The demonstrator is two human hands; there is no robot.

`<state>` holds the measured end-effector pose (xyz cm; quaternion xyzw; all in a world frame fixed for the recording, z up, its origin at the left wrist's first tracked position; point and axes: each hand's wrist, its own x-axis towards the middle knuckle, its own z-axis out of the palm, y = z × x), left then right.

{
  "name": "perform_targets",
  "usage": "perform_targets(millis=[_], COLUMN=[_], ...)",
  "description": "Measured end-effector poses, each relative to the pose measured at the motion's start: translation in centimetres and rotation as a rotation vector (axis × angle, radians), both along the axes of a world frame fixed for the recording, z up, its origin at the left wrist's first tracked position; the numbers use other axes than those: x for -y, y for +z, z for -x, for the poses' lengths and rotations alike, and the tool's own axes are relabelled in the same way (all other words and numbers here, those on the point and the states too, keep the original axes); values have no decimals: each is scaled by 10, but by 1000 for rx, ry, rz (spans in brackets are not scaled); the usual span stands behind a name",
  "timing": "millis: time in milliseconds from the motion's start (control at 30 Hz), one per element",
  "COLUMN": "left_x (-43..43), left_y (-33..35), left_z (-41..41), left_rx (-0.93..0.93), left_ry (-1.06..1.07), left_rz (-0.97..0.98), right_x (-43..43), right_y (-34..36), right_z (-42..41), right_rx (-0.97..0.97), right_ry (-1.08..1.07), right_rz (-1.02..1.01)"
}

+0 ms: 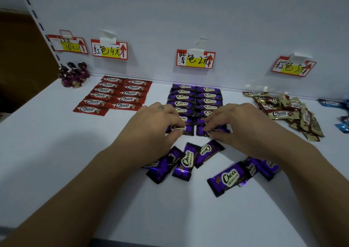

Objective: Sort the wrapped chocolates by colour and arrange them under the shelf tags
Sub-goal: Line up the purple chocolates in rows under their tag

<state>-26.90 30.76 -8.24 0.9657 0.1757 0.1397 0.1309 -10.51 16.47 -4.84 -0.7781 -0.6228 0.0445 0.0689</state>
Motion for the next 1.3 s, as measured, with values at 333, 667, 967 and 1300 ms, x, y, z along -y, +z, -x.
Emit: perform_targets(millis=[333, 667, 967, 1300], left_x=[1, -1, 0, -6], left_y=[-2, 0, 1, 25], left_z=[-1, -1, 0, 30], left_rx=[12, -9, -12, 14], left_ry=[1, -5, -7, -144], left_rz=[-8, 10, 16, 244], right_x=[0, 0, -1, 17], right_y=[-2, 0, -1, 17], right_z=[0, 2, 2, 7], right_rx=[14, 20, -23, -225], right_ry=[13, 17, 25, 80], right_rz=[-1, 8, 10, -58])
